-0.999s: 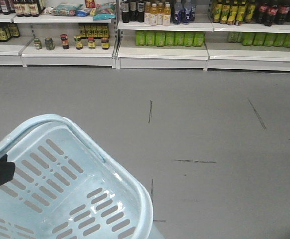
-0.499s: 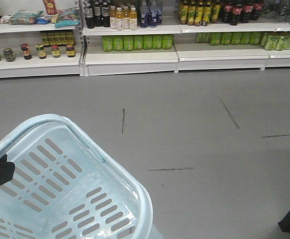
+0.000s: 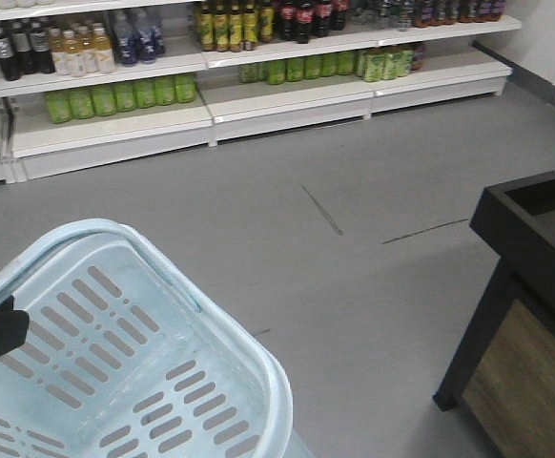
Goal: Pick three apples into basket with both arms
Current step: 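Turn the base across the aisle holding the basket in the left gripper, then drive the base up to the second fruit table with apples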
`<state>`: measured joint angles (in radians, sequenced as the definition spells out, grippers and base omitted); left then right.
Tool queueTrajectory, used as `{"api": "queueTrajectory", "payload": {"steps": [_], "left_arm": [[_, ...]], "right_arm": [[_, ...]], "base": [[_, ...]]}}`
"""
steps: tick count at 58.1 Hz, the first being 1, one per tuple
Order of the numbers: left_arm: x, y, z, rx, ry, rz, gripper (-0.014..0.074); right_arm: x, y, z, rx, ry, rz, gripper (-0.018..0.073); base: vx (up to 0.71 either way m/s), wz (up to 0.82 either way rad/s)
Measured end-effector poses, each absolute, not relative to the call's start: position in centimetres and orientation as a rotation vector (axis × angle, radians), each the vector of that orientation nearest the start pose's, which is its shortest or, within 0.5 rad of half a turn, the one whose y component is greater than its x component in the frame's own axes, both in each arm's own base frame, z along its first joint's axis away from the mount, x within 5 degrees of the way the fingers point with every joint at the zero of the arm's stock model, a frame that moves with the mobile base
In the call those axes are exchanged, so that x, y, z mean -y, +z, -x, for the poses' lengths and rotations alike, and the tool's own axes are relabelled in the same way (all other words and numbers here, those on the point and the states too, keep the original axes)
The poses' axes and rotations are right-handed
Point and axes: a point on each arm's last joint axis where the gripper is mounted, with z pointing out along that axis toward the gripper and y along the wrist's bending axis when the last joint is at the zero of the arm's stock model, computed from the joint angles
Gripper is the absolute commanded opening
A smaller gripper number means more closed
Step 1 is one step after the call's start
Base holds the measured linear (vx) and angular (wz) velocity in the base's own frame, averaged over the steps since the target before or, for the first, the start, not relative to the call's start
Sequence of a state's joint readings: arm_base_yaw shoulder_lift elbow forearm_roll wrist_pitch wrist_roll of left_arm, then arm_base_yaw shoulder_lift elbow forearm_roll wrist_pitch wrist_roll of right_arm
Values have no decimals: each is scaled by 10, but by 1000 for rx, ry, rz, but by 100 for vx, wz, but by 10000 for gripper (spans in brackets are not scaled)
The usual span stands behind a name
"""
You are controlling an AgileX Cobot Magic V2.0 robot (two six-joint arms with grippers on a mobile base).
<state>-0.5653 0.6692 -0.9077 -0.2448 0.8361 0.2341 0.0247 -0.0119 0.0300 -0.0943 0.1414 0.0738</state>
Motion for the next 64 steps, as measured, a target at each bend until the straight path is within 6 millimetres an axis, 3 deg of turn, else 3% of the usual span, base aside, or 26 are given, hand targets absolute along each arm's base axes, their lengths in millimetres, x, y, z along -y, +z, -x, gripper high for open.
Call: {"api": "queueTrajectory", "payload": {"steps": [64], "left_arm": [[74,387,-86,-1952,-491,-759,-6]], "right_arm": [[0,191,-57,-1642,-7,26,-5]], "base": [[15,-58]]}}
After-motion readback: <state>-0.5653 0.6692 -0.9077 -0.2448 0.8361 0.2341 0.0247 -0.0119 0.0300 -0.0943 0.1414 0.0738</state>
